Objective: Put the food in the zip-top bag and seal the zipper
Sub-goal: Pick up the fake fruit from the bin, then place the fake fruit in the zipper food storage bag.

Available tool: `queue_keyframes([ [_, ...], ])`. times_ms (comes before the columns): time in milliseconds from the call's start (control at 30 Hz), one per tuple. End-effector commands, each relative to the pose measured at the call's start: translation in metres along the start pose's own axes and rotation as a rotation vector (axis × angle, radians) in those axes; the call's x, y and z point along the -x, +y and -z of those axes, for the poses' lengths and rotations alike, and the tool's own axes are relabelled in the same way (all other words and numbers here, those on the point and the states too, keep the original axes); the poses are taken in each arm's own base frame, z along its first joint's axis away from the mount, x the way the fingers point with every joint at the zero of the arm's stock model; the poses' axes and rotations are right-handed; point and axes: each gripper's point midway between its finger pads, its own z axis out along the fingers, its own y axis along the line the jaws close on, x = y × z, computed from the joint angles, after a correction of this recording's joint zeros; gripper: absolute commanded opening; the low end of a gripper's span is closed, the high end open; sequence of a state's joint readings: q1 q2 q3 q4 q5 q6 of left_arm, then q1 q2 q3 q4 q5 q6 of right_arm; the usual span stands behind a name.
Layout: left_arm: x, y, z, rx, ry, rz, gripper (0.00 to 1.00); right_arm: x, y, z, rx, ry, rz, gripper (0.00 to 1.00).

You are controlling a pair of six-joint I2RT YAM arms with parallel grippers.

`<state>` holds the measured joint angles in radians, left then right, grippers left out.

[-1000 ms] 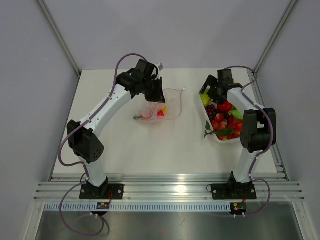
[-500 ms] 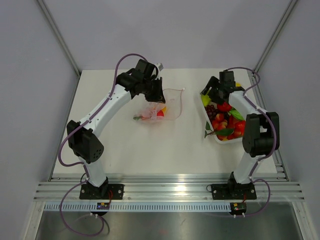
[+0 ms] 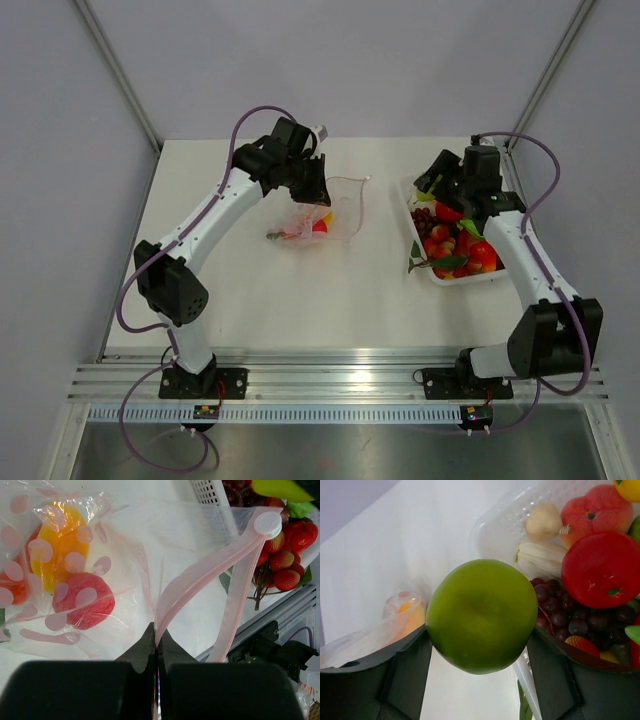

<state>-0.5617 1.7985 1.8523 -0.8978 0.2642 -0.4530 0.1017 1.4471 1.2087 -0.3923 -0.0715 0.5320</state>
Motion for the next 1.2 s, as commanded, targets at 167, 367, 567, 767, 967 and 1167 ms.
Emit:
queue_keyframes([
  [167,0.022,-0.020,0.013,-0.056,-0.053,-0.046,0.00,0.034,0.014,0.062,0.032,-0.147,0.070,0.56],
  [367,0.023,-0.019,0.012,-0.048,-0.055,-0.045,0.00,0.039,0.041,0.089,0.146,-0.152,0.081,0.55],
  [567,0.023,-0.019,0.007,-0.054,-0.049,-0.037,0.00,0.027,0.093,0.126,0.278,-0.157,0.138,0.54],
  [767,0.024,-0.020,0.006,-0.056,-0.048,-0.033,0.00,-0.013,0.145,0.137,0.393,-0.093,0.198,0.55],
  [967,0.024,-0.020,0.008,-0.054,-0.049,-0.033,0.00,-0.043,0.179,0.129,0.455,-0.032,0.234,0.55],
  [1167,0.025,-0.022,0.015,-0.057,-0.059,-0.035,0.00,-0.074,0.202,0.101,0.459,0.039,0.273,0.56],
])
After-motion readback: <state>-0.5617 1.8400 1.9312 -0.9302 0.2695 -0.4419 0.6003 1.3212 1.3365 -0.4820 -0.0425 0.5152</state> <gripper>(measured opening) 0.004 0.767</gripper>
